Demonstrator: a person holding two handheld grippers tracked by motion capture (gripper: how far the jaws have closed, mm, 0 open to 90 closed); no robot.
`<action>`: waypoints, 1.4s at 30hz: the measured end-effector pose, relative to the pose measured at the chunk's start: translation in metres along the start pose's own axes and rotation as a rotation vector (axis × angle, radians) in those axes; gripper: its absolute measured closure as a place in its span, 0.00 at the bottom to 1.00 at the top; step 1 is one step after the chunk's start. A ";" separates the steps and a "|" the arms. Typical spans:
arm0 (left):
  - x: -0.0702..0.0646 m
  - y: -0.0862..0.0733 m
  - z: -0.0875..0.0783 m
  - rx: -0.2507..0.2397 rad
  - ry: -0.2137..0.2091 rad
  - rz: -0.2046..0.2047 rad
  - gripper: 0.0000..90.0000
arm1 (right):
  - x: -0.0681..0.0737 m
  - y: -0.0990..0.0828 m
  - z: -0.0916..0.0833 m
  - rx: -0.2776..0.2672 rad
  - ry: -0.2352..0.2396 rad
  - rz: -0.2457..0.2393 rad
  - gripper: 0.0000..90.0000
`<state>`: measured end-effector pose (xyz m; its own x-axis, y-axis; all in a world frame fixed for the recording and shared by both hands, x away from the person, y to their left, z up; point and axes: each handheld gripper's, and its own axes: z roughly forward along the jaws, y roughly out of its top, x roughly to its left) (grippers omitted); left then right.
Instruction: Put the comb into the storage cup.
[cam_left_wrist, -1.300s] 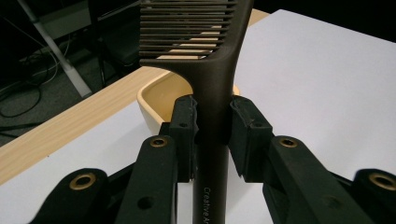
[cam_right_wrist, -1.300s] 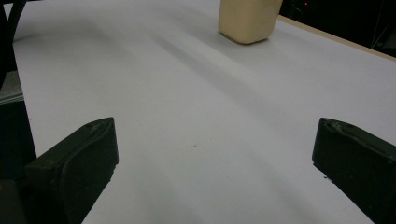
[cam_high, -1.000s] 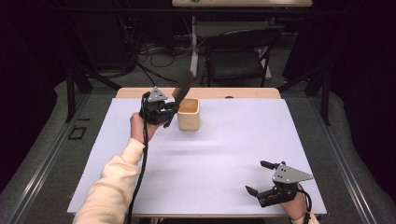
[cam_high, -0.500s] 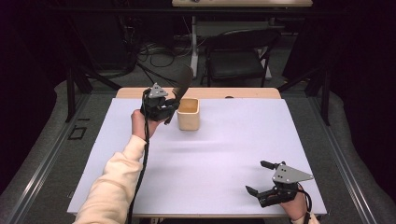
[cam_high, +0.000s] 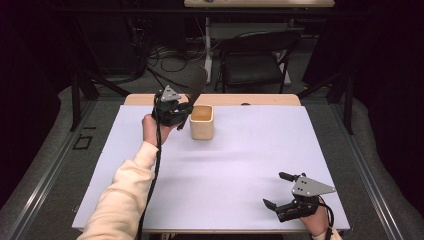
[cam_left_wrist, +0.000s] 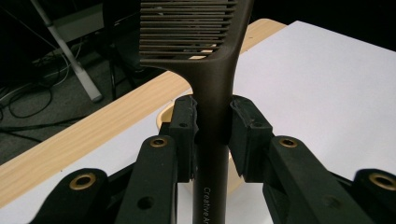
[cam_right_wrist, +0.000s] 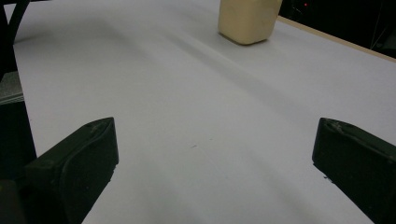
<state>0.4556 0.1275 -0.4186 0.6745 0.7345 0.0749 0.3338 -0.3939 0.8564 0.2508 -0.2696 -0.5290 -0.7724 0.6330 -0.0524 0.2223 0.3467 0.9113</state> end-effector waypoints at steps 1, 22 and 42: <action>0.000 0.000 0.000 -0.001 0.001 -0.001 0.80 | 0.000 0.000 0.000 0.000 0.000 0.000 0.00; 0.003 0.009 0.009 -0.019 0.014 -0.005 0.80 | 0.000 0.000 0.000 0.000 -0.001 0.000 0.00; 0.003 0.018 0.012 -0.044 0.026 0.011 0.80 | 0.000 0.000 0.000 0.003 0.001 -0.002 0.00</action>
<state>0.4719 0.1158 -0.4093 0.6608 0.7443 0.0970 0.2968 -0.3778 0.8770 0.2509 -0.2701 -0.5291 -0.7732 0.6319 -0.0536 0.2226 0.3495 0.9101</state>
